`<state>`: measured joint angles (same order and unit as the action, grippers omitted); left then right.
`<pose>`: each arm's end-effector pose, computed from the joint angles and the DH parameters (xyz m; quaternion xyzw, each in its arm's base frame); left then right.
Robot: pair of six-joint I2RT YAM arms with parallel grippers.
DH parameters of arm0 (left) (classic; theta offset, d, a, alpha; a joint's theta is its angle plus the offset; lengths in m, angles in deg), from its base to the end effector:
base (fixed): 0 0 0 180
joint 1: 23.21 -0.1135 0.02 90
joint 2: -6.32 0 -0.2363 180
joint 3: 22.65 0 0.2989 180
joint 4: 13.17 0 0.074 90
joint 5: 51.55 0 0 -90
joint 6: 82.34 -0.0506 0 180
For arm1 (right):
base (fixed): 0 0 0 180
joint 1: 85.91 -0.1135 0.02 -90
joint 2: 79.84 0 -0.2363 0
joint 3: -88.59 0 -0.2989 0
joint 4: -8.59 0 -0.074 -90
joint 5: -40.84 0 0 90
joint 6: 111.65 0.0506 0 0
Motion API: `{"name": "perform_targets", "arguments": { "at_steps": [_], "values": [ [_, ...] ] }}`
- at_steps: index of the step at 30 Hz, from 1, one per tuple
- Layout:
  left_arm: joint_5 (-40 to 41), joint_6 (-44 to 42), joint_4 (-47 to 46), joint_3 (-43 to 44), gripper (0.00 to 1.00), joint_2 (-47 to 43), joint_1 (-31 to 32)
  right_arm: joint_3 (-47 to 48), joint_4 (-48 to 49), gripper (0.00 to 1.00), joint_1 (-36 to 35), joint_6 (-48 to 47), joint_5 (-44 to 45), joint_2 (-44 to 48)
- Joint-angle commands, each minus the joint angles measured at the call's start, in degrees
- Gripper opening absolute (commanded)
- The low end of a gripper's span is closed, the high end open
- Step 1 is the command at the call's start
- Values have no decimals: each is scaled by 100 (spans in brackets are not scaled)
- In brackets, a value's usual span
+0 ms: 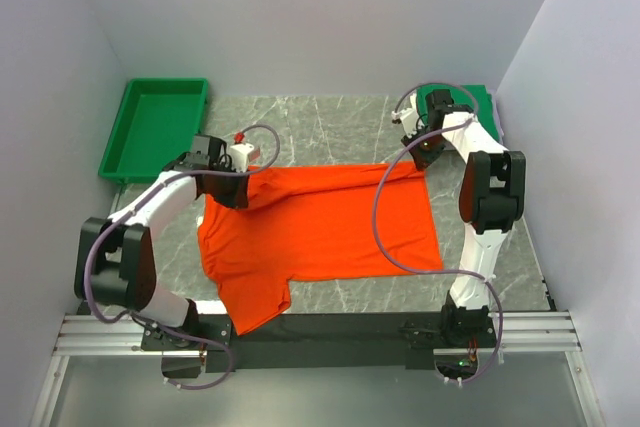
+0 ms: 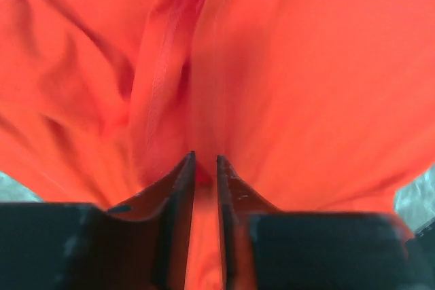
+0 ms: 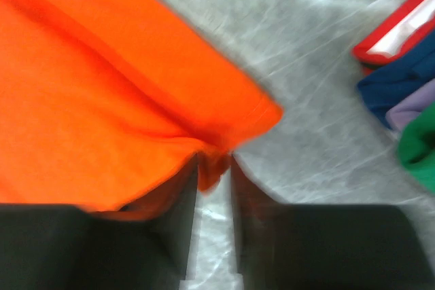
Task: Fold and stack the t-shirts
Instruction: Fold the tshirt
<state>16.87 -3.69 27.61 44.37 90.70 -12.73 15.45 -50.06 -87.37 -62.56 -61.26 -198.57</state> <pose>0.3369 -0.0812 0.1567 0.2293 0.9178 -0.1780 0.2710 0.4668 0.0225 0.1428 -0.3708 0.9074 0.0410 0.1934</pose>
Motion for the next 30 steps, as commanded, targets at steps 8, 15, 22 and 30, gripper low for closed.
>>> {"name": "perform_targets", "arguments": {
  "at_steps": [8, 15, 22, 30],
  "values": [
    [-1304, -1089, 1317, 1179, 55, 385, -494, 874, -1269, 47, 40, -384, -363, 213],
    [-1533, -579, 729, 1952, 58, 1449, -249, 2064, -2122, 36, -13, 284, -645, -887],
    [-1559, -402, 420, 2462, 59, 2310, -46, 1783, -2069, 35, -136, 417, -381, -1064],
    [-1577, -543, 430, 2402, 56, 2750, 156, 1308, -1920, 38, -145, 241, -65, -914]
  ]
}}
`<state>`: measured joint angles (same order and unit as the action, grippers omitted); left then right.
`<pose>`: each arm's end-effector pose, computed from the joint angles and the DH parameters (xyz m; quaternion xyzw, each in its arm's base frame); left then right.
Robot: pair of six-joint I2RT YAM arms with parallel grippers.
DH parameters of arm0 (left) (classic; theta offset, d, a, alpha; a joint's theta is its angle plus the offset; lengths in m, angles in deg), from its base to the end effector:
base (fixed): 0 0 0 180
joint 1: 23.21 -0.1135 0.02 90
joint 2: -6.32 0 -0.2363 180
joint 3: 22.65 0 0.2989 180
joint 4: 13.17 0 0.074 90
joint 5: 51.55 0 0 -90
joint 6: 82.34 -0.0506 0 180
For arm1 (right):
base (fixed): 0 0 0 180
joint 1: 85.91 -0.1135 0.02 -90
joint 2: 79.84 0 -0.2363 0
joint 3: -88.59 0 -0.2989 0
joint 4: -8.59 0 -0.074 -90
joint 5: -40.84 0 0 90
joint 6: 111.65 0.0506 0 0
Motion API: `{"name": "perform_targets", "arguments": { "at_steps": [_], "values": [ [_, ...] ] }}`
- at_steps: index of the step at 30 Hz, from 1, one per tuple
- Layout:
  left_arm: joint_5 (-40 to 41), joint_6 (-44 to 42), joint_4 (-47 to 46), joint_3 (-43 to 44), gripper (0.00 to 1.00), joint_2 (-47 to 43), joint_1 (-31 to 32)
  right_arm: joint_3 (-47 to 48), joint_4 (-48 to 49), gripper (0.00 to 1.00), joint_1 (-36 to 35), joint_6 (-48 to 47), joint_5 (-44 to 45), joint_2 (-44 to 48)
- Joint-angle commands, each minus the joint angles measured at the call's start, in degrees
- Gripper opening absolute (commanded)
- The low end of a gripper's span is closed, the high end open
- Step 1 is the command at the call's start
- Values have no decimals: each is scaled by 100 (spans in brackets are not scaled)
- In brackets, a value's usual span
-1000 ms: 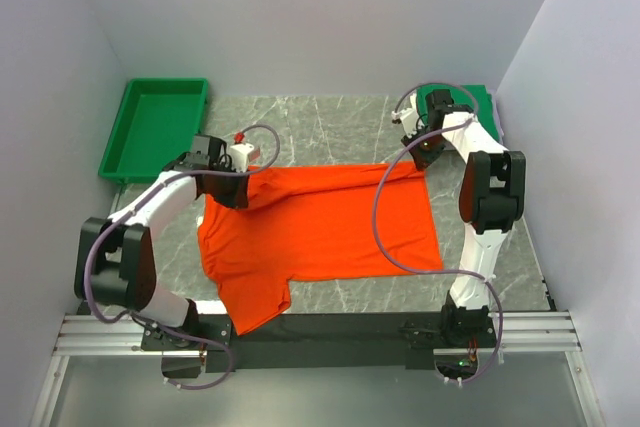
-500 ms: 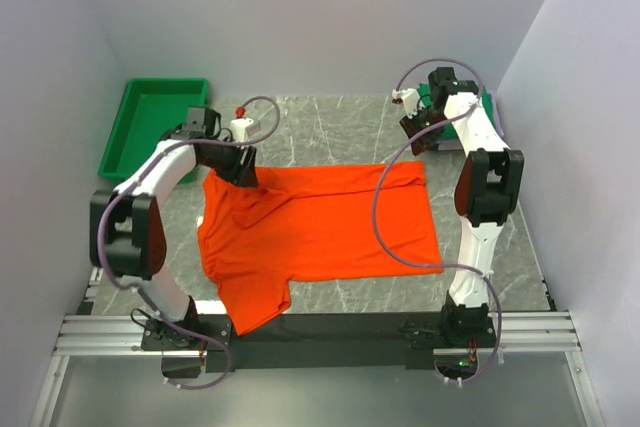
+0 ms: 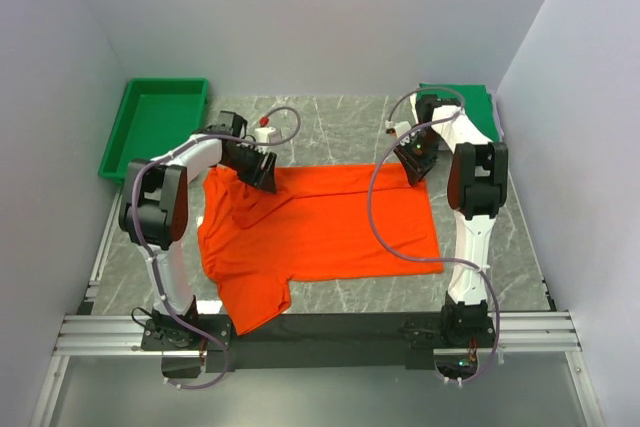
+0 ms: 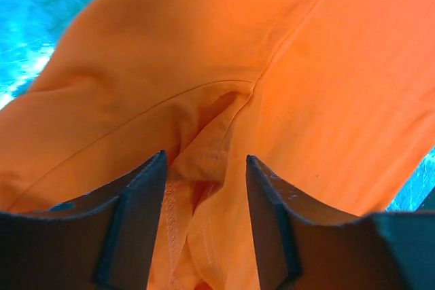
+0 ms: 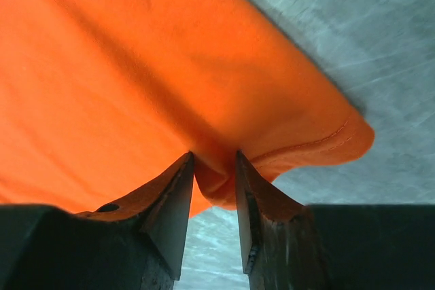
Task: Fold and stack the t-shirts
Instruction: Fold the tshirt
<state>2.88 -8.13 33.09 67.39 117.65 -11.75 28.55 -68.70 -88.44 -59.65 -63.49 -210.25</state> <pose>0.4140 -0.1140 0.1187 0.2778 0.8937 -0.2924 0.1965 0.4710 0.0333 0.1163 -0.3459 0.9297 0.1128 0.0566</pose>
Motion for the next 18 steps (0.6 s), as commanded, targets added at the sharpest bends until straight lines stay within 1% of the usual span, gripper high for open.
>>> {"name": "perform_targets", "arguments": {
  "at_steps": [1, 2, 3, 5, 6, 8, 13, 14, 15, 17, 18],
  "values": [
    [-178, -160, -102, 91, 54, 99, 66, -18, -64, 38, -38, -67, 158, 253],
    [-169, -187, -49, 82, 51, 100, 101, -18, -73, 38, -38, -85, 167, 262],
    [-204, -240, 4, 82, 37, 91, 119, -27, -82, 37, -38, -94, 193, 270],
    [-248, -407, 144, 30, 21, -49, 145, -27, -91, 36, -38, -137, 246, 297],
    [-292, -477, 206, -5, 8, -128, 180, -27, -91, 35, -38, -172, 272, 306],
    [-389, -679, 337, -110, 1, -400, 303, -27, -100, 34, -29, -208, 343, 358],
    [-354, -987, 979, -366, 1, -691, 751, 17, -231, 31, -20, -313, 439, 376],
    [-354, -1048, 1067, -488, 2, -700, 830, 25, -266, 31, -37, -357, 440, 385],
    [-371, -1249, 1329, -524, 13, -700, 857, 26, -328, 31, -29, -375, 448, 393],
    [-494, -1478, 1576, -594, 29, -744, 884, -9, -354, 31, -20, -427, 440, 455],
    [-538, -1758, 1760, -586, 38, -762, 884, -10, -407, 31, -29, -428, 413, 481]
  ]
}}
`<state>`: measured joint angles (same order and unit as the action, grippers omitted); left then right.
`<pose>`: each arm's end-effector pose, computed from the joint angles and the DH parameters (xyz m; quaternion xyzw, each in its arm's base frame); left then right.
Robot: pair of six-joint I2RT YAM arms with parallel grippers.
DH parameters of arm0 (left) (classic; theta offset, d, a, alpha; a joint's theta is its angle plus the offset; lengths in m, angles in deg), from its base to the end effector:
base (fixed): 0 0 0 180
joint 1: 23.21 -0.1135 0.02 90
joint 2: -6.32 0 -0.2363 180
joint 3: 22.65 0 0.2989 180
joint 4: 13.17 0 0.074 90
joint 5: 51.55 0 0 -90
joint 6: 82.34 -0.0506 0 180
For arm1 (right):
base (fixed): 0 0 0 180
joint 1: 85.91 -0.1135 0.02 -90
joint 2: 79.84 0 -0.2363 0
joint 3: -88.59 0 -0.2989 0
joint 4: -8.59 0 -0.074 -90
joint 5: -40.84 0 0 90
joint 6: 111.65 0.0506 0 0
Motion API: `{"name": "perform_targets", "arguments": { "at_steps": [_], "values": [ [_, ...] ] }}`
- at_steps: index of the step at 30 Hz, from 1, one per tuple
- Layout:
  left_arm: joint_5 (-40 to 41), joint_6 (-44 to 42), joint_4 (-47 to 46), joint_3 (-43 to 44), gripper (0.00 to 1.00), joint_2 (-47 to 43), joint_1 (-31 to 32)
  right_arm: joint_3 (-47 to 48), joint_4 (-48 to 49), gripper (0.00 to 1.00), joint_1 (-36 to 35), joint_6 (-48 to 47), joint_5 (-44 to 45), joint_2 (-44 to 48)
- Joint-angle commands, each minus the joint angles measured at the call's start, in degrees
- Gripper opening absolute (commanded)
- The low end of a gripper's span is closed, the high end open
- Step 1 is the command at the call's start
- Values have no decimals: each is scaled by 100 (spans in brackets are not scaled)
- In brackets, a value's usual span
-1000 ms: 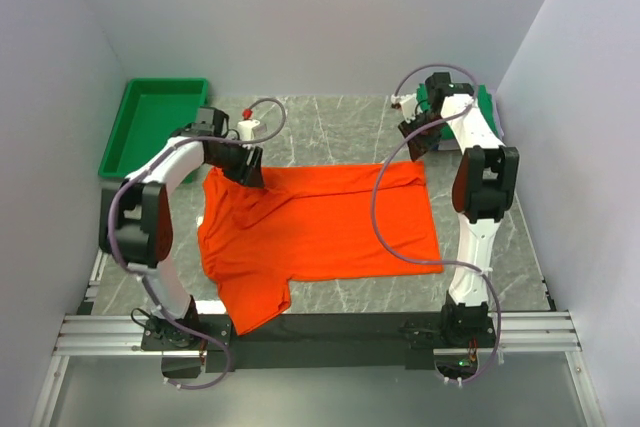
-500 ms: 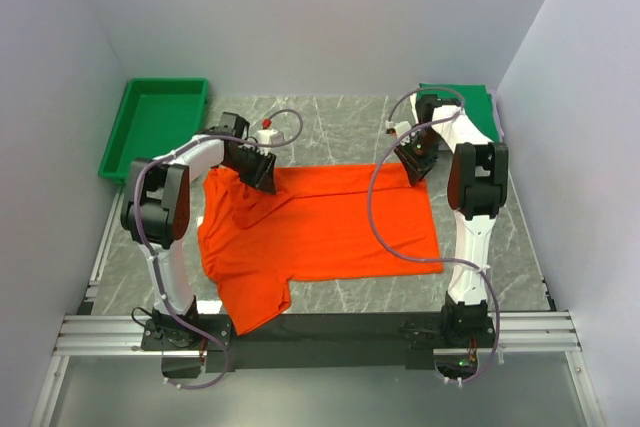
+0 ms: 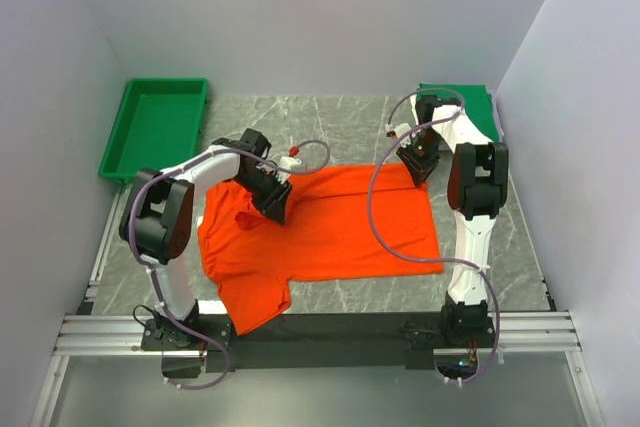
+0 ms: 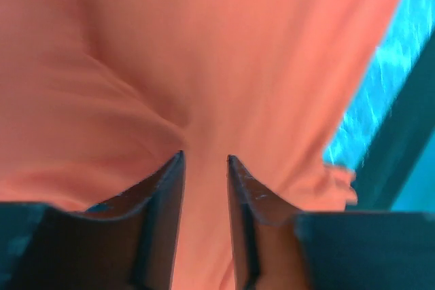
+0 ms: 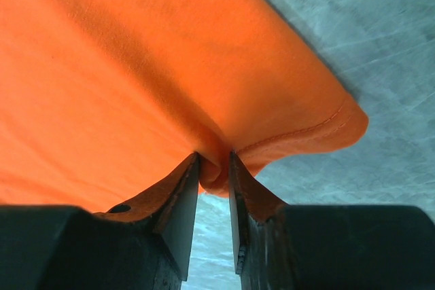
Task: Fold and stack the t-shirts
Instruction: Fold the tshirt
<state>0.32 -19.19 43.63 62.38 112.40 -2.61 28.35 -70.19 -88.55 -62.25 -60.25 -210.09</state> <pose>0.3525 -0.1659 0.1219 0.4098 0.8465 -0.3189 0.1176 0.4672 0.0313 0.1158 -0.3673 0.9251 0.0893 0.0374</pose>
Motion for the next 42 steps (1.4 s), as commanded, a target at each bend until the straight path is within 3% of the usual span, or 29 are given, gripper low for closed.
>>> {"name": "perform_targets", "arguments": {
  "at_steps": [1, 6, 10, 13, 19, 25, 31, 36, 40, 42],
  "values": [
    [-291, -759, 908, -59, 40, -342, -38, 19, -267, 31, -18, -168, 64, 501],
    [-362, -552, 841, 204, 43, -755, -556, 316, -285, 31, -35, -10, -112, 493],
    [-160, 83, 323, 530, 44, -598, -1320, 520, -206, 31, -106, 280, -191, 317],
    [165, -13, 366, 522, 45, -387, -1383, 511, -180, 31, -202, 403, -200, 212],
    [508, -57, 444, 258, 47, 87, -1348, 327, -13, 31, -352, 562, -253, 272],
    [-307, -935, 1840, 214, 43, 387, -736, 107, 93, 31, -352, 606, -192, 404],
    [-511, -1112, 2062, 82, 43, 1, -258, 195, -4, 31, -387, 667, -279, 448],
    [-345, -595, 1229, -6, 46, -650, -767, 256, -30, 30, -422, 711, -306, 492],
    [-169, 170, 472, 257, 48, -651, -1566, 221, 66, 27, -413, 781, -201, 484],
    [129, 479, 87, 345, 48, -563, -1673, 265, 84, 27, -405, 808, -192, 414]
  ]
}}
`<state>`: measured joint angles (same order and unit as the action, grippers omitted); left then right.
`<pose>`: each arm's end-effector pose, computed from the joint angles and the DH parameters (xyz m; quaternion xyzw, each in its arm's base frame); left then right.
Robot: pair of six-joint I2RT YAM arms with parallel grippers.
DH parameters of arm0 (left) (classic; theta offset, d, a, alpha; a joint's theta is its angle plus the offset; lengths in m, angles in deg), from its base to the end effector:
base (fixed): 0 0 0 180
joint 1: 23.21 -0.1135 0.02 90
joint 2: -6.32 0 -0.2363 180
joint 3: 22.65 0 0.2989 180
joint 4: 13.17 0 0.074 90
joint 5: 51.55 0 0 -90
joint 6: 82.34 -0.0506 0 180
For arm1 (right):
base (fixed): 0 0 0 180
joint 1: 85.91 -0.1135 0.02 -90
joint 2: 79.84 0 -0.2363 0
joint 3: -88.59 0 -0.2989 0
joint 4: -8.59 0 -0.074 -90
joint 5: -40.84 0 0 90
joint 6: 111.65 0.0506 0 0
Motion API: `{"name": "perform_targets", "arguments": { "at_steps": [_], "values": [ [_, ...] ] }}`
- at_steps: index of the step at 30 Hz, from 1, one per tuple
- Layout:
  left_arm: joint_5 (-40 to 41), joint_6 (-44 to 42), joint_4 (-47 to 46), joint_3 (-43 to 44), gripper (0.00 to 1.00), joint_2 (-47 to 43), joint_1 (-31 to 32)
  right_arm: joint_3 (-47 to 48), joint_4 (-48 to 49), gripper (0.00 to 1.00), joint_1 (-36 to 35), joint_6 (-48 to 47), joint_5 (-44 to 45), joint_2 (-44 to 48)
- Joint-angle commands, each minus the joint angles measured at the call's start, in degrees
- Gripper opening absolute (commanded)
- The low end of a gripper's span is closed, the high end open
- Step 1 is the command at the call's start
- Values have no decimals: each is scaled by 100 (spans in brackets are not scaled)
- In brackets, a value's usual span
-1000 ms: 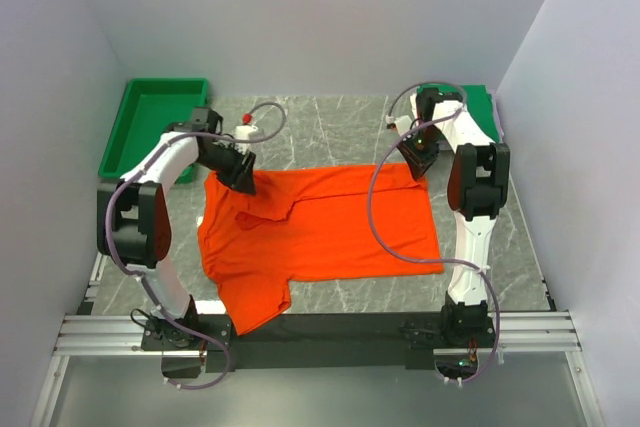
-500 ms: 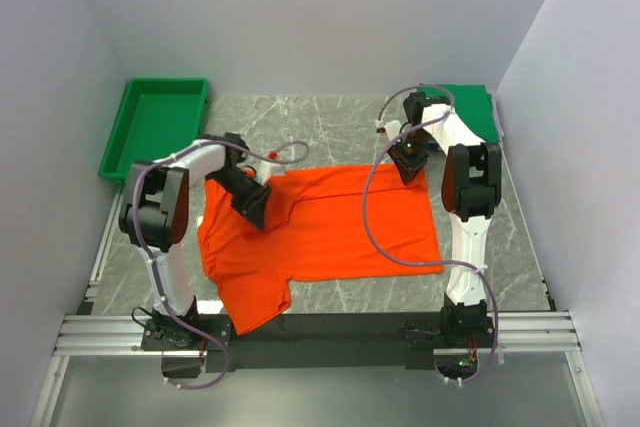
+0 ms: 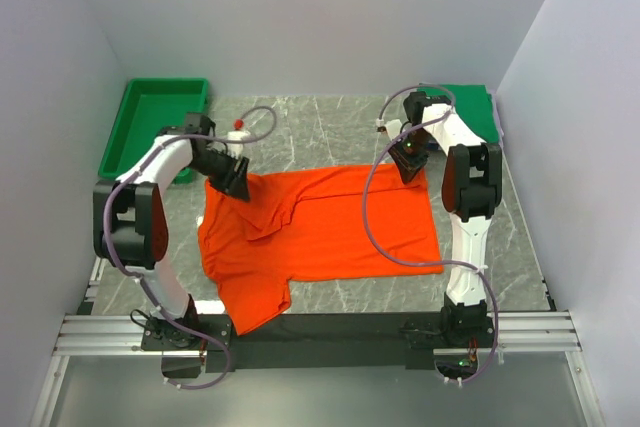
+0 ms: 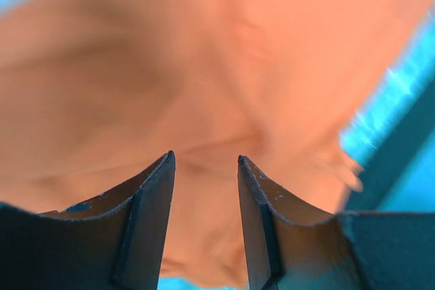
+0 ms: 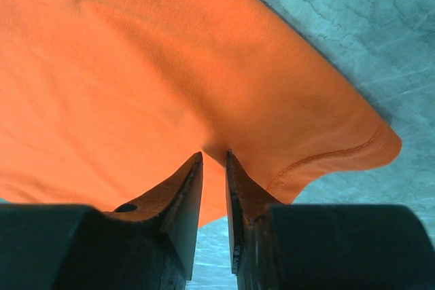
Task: Fold and stack the t-shirts
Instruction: Fold the tshirt
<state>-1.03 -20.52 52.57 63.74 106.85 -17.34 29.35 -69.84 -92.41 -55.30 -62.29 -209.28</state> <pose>0.3676 -0.0701 0.1615 0.3030 0.8878 -0.3140 0.1465 0.4675 0.0648 0.1278 -0.3436 0.9318 0.1052 0.0512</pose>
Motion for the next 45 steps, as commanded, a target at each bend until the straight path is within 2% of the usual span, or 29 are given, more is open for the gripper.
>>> {"name": "perform_targets", "arguments": {
  "at_steps": [1, 3, 10, 19, 23, 29, 31, 34, 37, 40, 42, 45],
  "values": [
    [631, 673, -940, 219, 48, 10, -226, 182, 75, 27, -18, 156, 55, 315],
    [1003, 963, -1448, 158, 48, 98, -270, 200, 119, 27, -26, 192, 82, 228],
    [1917, 1649, -2136, 324, 47, 695, -490, -72, 295, 27, -18, 342, 468, -10],
    [2753, 1772, -2040, 851, 46, 1636, -560, -495, 374, 29, -18, 490, 916, -36],
    [2999, 1790, -2040, 1465, 46, 2092, -578, 118, 357, 29, -18, 666, 1084, -352],
    [2842, 1983, -1715, 3238, 46, 3138, -771, 1664, 216, 31, -27, 921, 1303, -1248],
    [2771, 2010, -1619, 3531, 47, 3227, -789, 1869, 304, 33, -44, 939, 1304, -1311],
    [2359, 1896, -1574, 3726, 48, 3061, -833, 1862, 479, 36, -88, 895, 1304, -1127],
    [1691, 1616, -1574, 3428, 50, 2499, -868, 1519, 681, 42, -123, 834, 997, -557],
    [1050, 1212, -1557, 2752, 52, 1691, -877, 704, 796, 47, -149, 746, 566, 164],
    [672, 939, -1425, 2181, 58, 1058, -894, 403, 709, 47, -158, 571, 391, 638],
    [390, 324, -1022, 1459, 60, 398, -921, -361, 568, 47, -202, 247, 100, 1236]
  ]
}}
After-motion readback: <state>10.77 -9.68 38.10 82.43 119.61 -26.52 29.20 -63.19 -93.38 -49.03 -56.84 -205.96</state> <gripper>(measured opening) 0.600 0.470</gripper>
